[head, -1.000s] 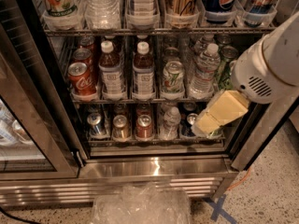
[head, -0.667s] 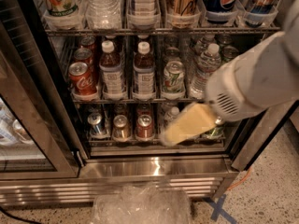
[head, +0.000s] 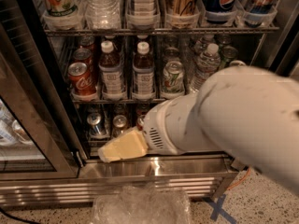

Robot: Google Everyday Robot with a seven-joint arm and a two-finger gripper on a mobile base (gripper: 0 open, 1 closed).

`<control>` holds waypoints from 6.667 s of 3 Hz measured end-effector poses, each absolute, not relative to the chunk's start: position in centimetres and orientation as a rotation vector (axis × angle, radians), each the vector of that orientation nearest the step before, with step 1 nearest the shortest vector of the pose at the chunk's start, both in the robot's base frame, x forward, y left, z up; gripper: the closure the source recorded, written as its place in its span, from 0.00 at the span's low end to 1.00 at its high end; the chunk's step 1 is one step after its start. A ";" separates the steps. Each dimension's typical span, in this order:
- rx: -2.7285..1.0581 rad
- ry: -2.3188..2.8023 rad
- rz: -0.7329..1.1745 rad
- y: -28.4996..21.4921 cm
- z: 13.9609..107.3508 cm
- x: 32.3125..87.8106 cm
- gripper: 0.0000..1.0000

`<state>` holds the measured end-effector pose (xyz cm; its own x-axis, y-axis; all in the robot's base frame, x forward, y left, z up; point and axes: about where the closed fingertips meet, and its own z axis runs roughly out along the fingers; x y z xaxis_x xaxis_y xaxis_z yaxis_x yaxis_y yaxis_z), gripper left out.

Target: Pick blue plastic bottle from middle shelf of fridge

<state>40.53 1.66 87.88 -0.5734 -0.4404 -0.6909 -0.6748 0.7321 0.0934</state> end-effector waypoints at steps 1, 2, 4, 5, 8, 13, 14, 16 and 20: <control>-0.800 2.208 0.444 2.2 89.1 41.9 0.00; -0.800 2.207 0.444 2.2 89.1 42.0 0.00; -0.648 2.131 0.558 5.3 86.8 44.8 0.00; -0.524 2.086 0.551 5.9 85.8 46.2 0.00; -0.119 1.851 0.454 0.2 89.8 47.4 0.00; 0.023 1.714 0.298 3.0 86.5 55.6 0.00; 0.010 1.671 0.211 4.0 86.7 57.1 0.00; 0.107 1.625 0.101 2.0 86.8 55.8 0.20; 0.114 1.652 0.137 2.4 84.3 57.8 0.23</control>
Offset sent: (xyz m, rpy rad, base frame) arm 0.0132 0.0059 0.0101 0.0254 -0.0609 -0.0239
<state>57.76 2.42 84.30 -0.0858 0.1568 -0.9839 -0.0080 0.9874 0.1580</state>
